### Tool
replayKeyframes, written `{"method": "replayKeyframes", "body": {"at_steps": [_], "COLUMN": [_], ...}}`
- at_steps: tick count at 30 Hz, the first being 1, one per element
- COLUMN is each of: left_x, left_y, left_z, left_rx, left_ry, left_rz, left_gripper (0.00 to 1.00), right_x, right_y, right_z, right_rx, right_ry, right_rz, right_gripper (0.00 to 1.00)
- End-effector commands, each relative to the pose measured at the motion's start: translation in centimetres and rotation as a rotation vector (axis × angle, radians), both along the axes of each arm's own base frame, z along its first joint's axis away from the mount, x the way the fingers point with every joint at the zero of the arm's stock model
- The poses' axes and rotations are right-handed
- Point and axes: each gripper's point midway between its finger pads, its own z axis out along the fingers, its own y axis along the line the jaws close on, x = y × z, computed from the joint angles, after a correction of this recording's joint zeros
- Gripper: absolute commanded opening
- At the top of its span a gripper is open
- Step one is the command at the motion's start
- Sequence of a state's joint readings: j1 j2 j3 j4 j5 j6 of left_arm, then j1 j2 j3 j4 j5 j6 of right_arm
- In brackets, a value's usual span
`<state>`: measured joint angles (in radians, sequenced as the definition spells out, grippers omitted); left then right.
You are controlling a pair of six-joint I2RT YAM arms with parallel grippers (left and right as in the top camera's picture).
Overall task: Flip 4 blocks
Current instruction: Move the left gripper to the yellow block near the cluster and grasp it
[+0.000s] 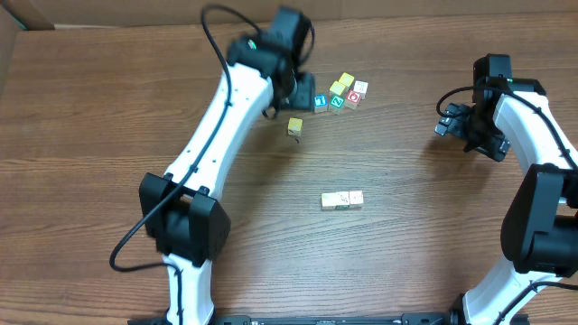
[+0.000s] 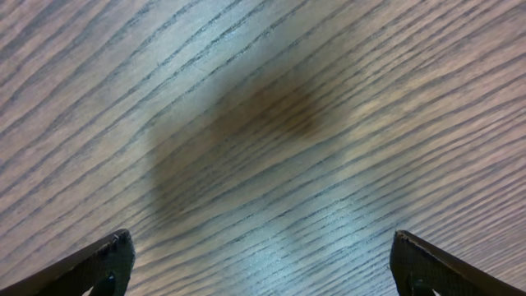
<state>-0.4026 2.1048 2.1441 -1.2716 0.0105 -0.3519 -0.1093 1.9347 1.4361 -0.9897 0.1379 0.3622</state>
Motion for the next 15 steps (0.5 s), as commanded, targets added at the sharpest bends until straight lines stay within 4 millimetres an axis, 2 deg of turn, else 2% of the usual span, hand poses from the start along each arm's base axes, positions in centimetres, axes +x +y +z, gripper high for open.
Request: {"method": "replayKeyframes", "body": {"at_steps": [1, 3, 5, 6, 8, 9, 13, 15], "left_x": [1.5, 1.2, 1.1, 1.2, 1.2, 1.1, 0.7, 0.6], "left_y": [1.5, 1.5, 0.7, 0.3, -0.1, -0.2, -0.8, -0.8], "left_z": [1.8, -0.8, -3.4, -4.4, -6.5, -7.4, -10.4, -11.4], "left_rx": [0.081, 0.118, 0.117, 0.115, 0.114, 0.116, 0.112, 0.120], "left_ry": [-0.024, 0.054, 0.113, 0.133, 0.177, 0.195, 0.265, 0.284], "left_rz": [0.025, 0.018, 0.001, -0.005, -0.013, -0.018, -0.082, -0.085], "left_gripper": [0.64, 0.69, 0.86, 0.98, 1.00, 0.98, 0.72, 0.67], "right_x": [0.7, 0.7, 0.7, 0.7, 0.7, 0.7, 0.7, 0.7], "right_y": [-0.2, -0.2, -0.2, -0.2, -0.2, -0.2, -0.2, -0.2], "right_z": [1.5, 1.5, 1.5, 1.5, 1.5, 1.5, 1.5, 1.5], "right_rx": [-0.016, -0.016, -0.017, -0.016, -0.016, -0.016, -0.016, -0.017], "right_ry": [-0.045, -0.045, -0.045, -0.045, -0.045, -0.045, -0.045, -0.045], "right_rz": [0.004, 0.004, 0.004, 0.004, 0.004, 0.004, 0.004, 0.004], "right_gripper": [1.00, 1.00, 1.00, 1.00, 1.00, 1.00, 1.00, 1.00]}}
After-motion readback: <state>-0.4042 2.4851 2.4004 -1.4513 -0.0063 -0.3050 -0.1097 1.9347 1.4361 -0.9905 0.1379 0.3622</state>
